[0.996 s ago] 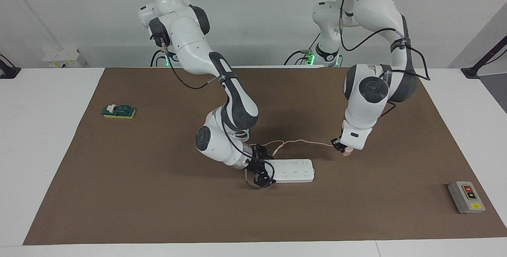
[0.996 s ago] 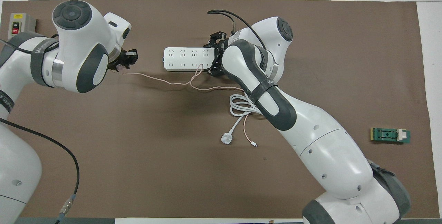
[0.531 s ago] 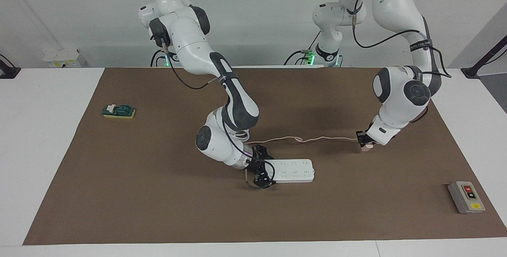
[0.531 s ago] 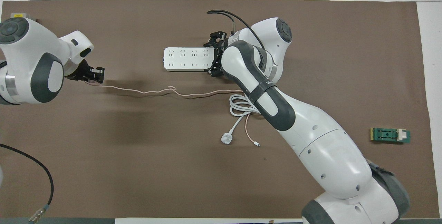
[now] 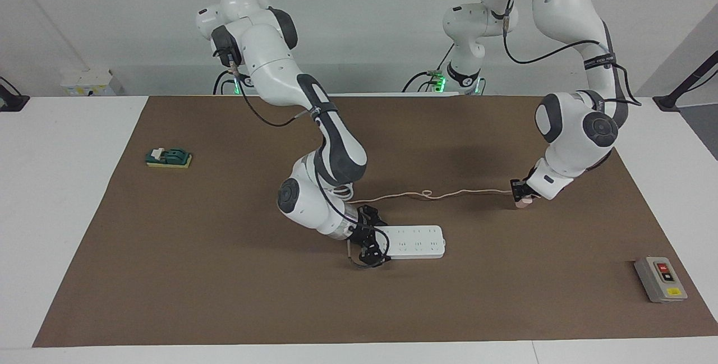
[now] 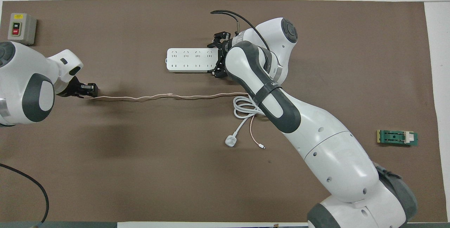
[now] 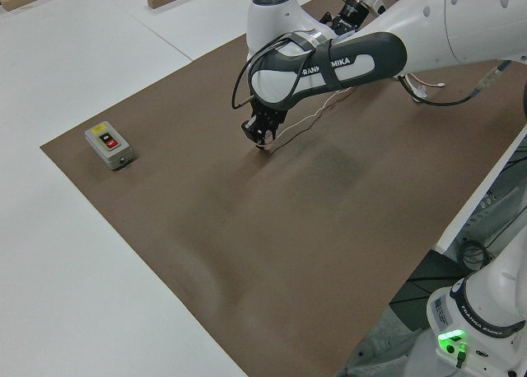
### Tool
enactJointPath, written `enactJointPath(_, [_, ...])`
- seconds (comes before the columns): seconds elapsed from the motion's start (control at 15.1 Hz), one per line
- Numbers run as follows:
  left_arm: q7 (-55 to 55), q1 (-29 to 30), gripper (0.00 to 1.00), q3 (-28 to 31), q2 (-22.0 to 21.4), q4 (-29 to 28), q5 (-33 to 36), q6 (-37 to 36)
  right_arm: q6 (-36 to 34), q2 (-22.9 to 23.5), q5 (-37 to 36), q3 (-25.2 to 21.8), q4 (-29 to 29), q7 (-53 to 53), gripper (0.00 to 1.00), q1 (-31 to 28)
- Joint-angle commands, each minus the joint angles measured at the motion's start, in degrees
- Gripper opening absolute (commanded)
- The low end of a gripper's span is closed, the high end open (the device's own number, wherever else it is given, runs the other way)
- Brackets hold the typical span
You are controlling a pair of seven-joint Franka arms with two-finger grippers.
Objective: Unplug charger and place it aside
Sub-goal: 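Pull the pink charger out of the strip with the left gripper, away from it, then lower the charger onto the table while the right gripper releases the strip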
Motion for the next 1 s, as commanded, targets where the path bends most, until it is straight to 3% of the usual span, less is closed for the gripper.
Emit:
enactJointPath(0.0, [4.94,3.77,1.0,-0.24,-3.62,-3.76,-0.65,1.03,1.7,-1.86,-0.85,-0.06,-1.11,-0.07,1.0,-1.83])
enactJointPath(0.4, [4.94,3.87,1.0,-0.06,-3.89,-0.08,-0.65,-4.5,-0.75,-4.5,-0.94,-0.33,-3.75,-0.08,1.0,-3.67])
enactJointPath(0.66, [3.8,3.52,1.0,-0.24,-4.76,0.81,-0.65,-6.18,-2.07,-9.32,-0.94,-0.33,-7.7,-0.08,1.0,-6.3])
enactJointPath(0.93, [-4.71,0.72,1.0,-0.5,-5.03,4.23,-0.65,-8.55,-9.26,-15.03,-2.6,-0.42,-9.2,-0.25,1.0,-11.92])
